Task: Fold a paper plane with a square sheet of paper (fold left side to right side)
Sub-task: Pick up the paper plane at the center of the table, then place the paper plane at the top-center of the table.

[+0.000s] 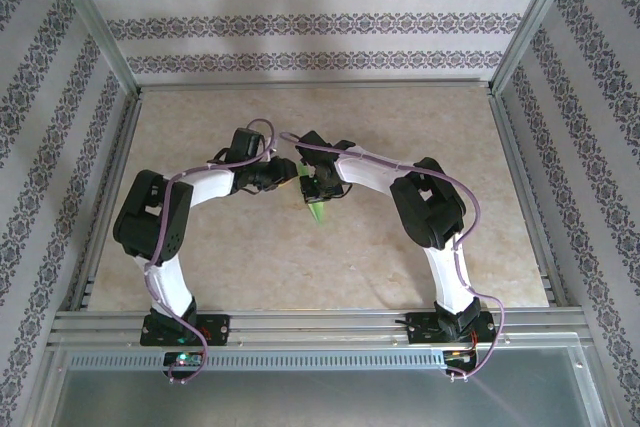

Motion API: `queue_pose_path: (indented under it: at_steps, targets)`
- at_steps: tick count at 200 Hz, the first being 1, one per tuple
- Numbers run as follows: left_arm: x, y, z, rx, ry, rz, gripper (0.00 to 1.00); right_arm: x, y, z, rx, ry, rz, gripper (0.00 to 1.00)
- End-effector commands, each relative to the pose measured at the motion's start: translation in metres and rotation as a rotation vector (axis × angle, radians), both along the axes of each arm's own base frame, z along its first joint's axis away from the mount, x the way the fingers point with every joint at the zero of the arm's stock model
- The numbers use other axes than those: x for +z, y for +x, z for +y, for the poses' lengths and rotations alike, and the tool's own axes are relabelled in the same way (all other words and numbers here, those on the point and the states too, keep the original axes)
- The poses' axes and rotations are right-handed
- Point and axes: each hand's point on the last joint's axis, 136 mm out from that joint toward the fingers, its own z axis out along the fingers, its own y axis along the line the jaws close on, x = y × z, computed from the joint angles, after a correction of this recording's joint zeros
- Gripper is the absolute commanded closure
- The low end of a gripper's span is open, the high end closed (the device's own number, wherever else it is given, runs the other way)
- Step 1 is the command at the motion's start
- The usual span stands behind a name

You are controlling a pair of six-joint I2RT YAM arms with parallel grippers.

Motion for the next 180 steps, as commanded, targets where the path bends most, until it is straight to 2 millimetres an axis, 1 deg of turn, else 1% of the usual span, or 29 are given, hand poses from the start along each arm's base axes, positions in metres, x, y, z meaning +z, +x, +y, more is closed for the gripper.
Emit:
queue_pose_path:
  at_steps: [1, 18, 39, 52, 63, 79, 95, 113, 135, 166, 180]
  targets:
    - [0.028, -0.001, 0.017, 0.009, 0.067, -0.082, 0.67, 0.015, 0.008, -0.005, -0.012, -0.019, -0.037, 0.95]
    - [0.043, -0.007, 0.034, 0.026, 0.109, -0.117, 0.62, 0.028, 0.021, -0.011, -0.073, 0.006, -0.054, 0.97]
    - [0.064, -0.019, 0.056, 0.059, 0.177, -0.185, 0.53, 0.041, 0.047, -0.028, -0.199, 0.0, -0.059, 1.0]
    - [0.075, -0.027, 0.072, 0.095, 0.226, -0.224, 0.47, 0.044, 0.064, -0.036, -0.256, -0.014, -0.064, 1.0]
    - [0.083, -0.034, 0.086, 0.131, 0.258, -0.256, 0.44, 0.047, 0.078, -0.041, -0.282, -0.03, -0.074, 1.0]
    - [0.088, -0.043, 0.102, 0.173, 0.287, -0.279, 0.42, 0.046, 0.096, -0.044, -0.289, -0.062, -0.081, 1.0]
    - [0.087, -0.052, 0.113, 0.192, 0.305, -0.273, 0.42, 0.042, 0.11, -0.048, -0.295, -0.094, -0.078, 1.0]
    - [0.084, -0.06, 0.119, 0.195, 0.314, -0.255, 0.42, 0.042, 0.124, -0.052, -0.294, -0.127, -0.095, 1.0]
    - [0.077, -0.067, 0.118, 0.187, 0.307, -0.234, 0.42, 0.035, 0.134, -0.055, -0.28, -0.166, -0.1, 1.0]
    - [0.072, -0.07, 0.117, 0.179, 0.299, -0.216, 0.42, 0.023, 0.136, -0.06, -0.253, -0.209, -0.081, 1.0]
    - [0.072, -0.069, 0.116, 0.174, 0.295, -0.215, 0.42, 0.018, 0.135, -0.062, -0.249, -0.218, -0.07, 0.98]
